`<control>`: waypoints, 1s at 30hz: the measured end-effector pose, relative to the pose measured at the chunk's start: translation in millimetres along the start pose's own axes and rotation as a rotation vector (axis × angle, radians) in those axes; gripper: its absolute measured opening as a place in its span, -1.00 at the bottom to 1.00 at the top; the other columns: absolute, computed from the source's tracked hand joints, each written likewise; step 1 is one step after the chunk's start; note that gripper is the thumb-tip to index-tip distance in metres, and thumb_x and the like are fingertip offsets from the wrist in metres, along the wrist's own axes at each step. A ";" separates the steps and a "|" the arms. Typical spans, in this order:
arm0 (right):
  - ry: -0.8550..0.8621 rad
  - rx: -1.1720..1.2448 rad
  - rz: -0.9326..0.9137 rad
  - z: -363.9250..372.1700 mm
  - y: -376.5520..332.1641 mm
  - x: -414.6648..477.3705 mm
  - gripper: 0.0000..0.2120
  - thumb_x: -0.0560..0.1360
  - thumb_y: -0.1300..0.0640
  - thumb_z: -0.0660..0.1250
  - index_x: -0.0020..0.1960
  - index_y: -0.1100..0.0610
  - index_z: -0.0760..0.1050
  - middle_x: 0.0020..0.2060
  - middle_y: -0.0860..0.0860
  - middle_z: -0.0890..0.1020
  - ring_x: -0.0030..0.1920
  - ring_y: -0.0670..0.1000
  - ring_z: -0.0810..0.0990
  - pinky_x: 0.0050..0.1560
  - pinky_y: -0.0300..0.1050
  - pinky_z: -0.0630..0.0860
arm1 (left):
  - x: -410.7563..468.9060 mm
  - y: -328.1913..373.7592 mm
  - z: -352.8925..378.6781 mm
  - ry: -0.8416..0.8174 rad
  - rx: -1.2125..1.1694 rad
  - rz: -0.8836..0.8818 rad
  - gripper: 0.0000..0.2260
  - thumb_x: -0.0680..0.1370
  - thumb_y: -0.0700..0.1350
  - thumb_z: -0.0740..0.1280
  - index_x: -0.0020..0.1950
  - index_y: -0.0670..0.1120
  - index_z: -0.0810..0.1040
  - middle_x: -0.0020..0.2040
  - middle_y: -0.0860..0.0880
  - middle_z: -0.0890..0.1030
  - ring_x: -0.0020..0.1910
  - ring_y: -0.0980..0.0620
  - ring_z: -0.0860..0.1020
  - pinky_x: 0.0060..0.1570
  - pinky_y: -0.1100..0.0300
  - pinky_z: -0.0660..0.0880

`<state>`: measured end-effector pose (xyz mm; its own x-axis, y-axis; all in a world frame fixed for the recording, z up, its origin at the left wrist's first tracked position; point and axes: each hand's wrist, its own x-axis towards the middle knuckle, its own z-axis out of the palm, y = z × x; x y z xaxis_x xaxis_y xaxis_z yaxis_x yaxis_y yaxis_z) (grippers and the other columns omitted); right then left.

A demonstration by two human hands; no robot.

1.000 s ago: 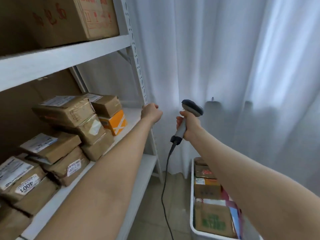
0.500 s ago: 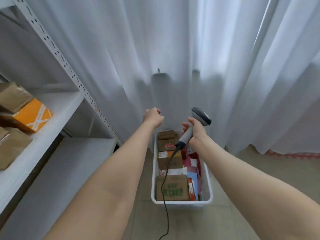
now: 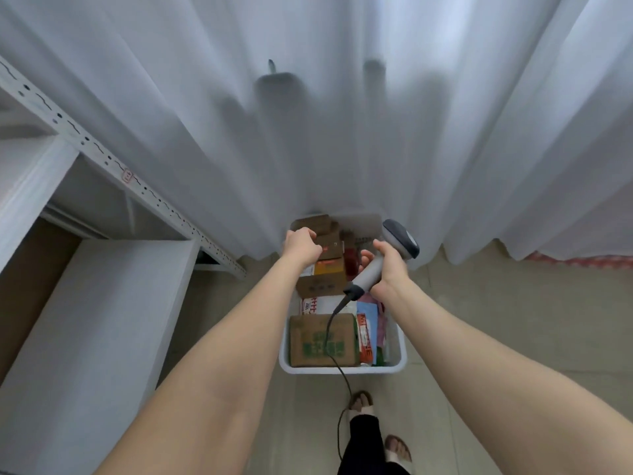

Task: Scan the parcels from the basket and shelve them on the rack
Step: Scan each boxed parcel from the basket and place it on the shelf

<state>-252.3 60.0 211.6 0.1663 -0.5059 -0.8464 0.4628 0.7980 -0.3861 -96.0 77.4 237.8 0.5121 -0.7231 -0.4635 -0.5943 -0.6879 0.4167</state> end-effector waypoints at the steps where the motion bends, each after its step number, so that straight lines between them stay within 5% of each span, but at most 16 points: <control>1: 0.010 -0.004 0.006 2.7 2.4 11.0 -0.86 0.48 0.08 0.42 -0.04 0.14 0.56 -0.34 0.01 0.66 -0.34 -0.05 0.59 -0.25 -0.17 0.56 | 9.9 -4.1 5.6 -0.009 -0.001 -0.012 -0.63 0.55 -0.20 0.29 0.36 -0.08 0.43 0.37 -0.14 0.38 0.29 -0.12 0.43 0.28 0.08 0.38; 5: 0.021 -0.023 0.014 20.1 5.9 57.2 -0.85 0.48 0.08 0.41 -0.02 0.14 0.55 -0.32 0.02 0.66 -0.37 -0.06 0.59 -0.28 -0.16 0.55 | 53.8 -20.1 23.9 -0.052 -0.003 -0.041 -0.61 0.55 -0.22 0.28 0.38 -0.08 0.41 0.38 -0.14 0.37 0.28 -0.12 0.44 0.28 0.06 0.40; 11: 0.026 -0.104 0.044 45.5 16.6 123.3 -0.85 0.47 0.09 0.44 -0.03 0.15 0.57 -0.32 0.03 0.69 -0.29 -0.03 0.63 -0.03 -0.09 0.61 | 118.5 -48.8 43.6 -0.072 -0.040 -0.105 -0.59 0.55 -0.17 0.30 0.39 -0.10 0.40 0.39 -0.13 0.39 0.28 -0.11 0.46 0.26 0.07 0.40; 15: 0.042 -0.139 0.031 61.8 19.2 175.2 -0.85 0.47 0.13 0.44 -0.03 0.16 0.55 -0.40 0.02 0.67 -0.32 -0.04 0.63 -0.12 -0.11 0.61 | 163.0 -61.4 64.6 -0.079 -0.080 -0.138 -0.55 0.55 -0.14 0.31 0.44 -0.13 0.34 0.39 -0.13 0.41 0.29 -0.11 0.45 0.19 0.12 0.40; 22: 0.045 -0.210 0.014 90.5 23.6 303.6 -0.64 0.44 0.16 0.47 0.19 0.19 0.49 -0.19 0.09 0.63 -0.22 0.03 0.62 -0.12 -0.01 0.66 | 269.3 -90.8 118.6 -0.040 -0.225 -0.225 -0.48 0.56 -0.09 0.32 0.47 -0.17 0.27 0.40 -0.17 0.38 0.34 -0.14 0.40 0.29 0.06 0.36; 27: 0.040 -0.275 0.005 104.8 27.0 398.5 -0.60 0.42 0.17 0.48 0.18 0.17 0.42 -0.06 0.14 0.57 -0.14 0.11 0.59 -0.18 0.03 0.65 | 349.4 -117.2 156.4 0.040 -0.412 -0.279 -0.45 0.52 -0.10 0.35 0.45 -0.20 0.26 0.36 -0.17 0.43 0.29 -0.13 0.44 0.15 0.16 0.37; 30: 0.030 -0.345 -0.011 114.2 34.7 446.4 -0.63 0.41 0.17 0.49 0.13 0.13 0.42 -0.02 0.12 0.56 -0.01 0.16 0.59 0.06 0.13 0.61 | 393.6 -132.2 174.7 0.080 -0.494 -0.324 -0.35 0.50 -0.04 0.38 0.48 -0.20 0.18 0.39 -0.16 0.38 0.31 -0.14 0.41 0.12 0.16 0.36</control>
<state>-62.7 -175.5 -137.8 0.1346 -0.5092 -0.8501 0.1423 0.8589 -0.4919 75.8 -105.5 -136.4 0.6760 -0.4604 -0.5754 -0.0508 -0.8081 0.5868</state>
